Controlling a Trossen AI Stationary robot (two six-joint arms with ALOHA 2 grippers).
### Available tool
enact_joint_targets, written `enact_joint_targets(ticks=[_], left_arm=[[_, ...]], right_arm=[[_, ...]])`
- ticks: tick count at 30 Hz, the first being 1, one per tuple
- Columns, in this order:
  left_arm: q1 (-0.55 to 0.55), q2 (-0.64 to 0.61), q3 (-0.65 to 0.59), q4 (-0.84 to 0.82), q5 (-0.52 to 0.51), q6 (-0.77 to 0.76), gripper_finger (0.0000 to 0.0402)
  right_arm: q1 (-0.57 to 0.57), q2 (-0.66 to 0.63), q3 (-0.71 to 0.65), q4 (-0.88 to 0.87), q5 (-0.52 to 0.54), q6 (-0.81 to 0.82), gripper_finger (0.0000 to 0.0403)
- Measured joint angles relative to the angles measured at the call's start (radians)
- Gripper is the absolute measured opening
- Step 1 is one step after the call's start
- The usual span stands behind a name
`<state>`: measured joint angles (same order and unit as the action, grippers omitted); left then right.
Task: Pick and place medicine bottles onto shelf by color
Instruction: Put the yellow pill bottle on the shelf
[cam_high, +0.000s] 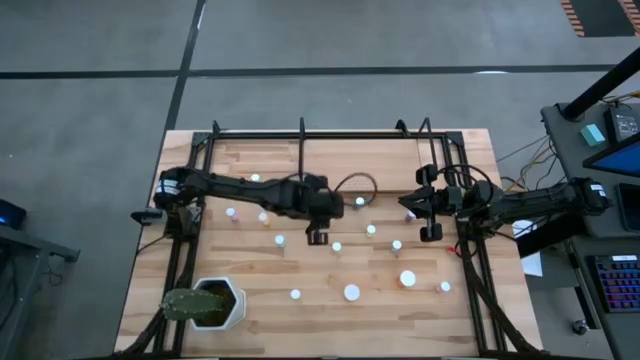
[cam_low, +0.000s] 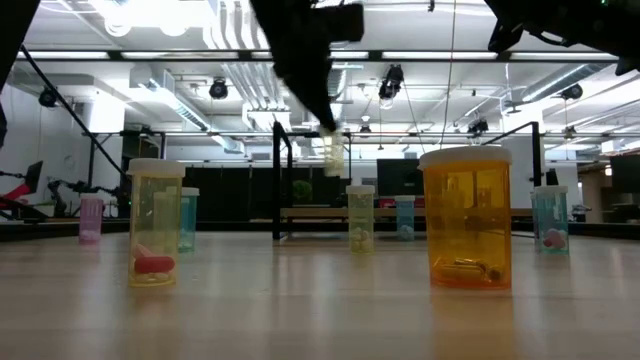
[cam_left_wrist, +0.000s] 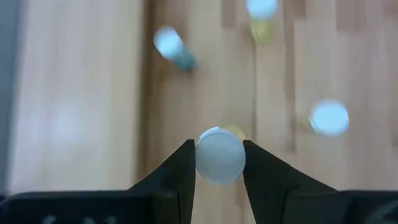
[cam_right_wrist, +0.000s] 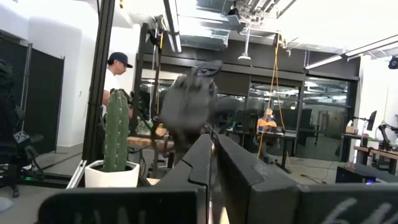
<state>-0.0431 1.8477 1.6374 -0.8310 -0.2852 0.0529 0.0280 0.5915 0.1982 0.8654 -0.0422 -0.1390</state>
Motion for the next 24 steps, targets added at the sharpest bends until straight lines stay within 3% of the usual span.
enact_joint_targets(ticks=[6, 12, 24], left_arm=[[0.091, -0.001, 0.081, -0.001, 0.0, 0.075, 0.0093], [0.186, -0.001, 0.067, 0.0, 0.054, 0.058, 0.0093], [0.221, 0.106, 0.09, 0.02, 0.072, 0.093, 0.0093]], right_arm=[[0.0, 0.0, 0.0, 0.0, 0.0, 0.009, 0.0018], [0.0, 0.0, 0.0, -0.001, 0.0, 0.006, 0.0018], [0.0, 0.0, 0.001, -0.004, 0.0, 0.007, 0.0018]])
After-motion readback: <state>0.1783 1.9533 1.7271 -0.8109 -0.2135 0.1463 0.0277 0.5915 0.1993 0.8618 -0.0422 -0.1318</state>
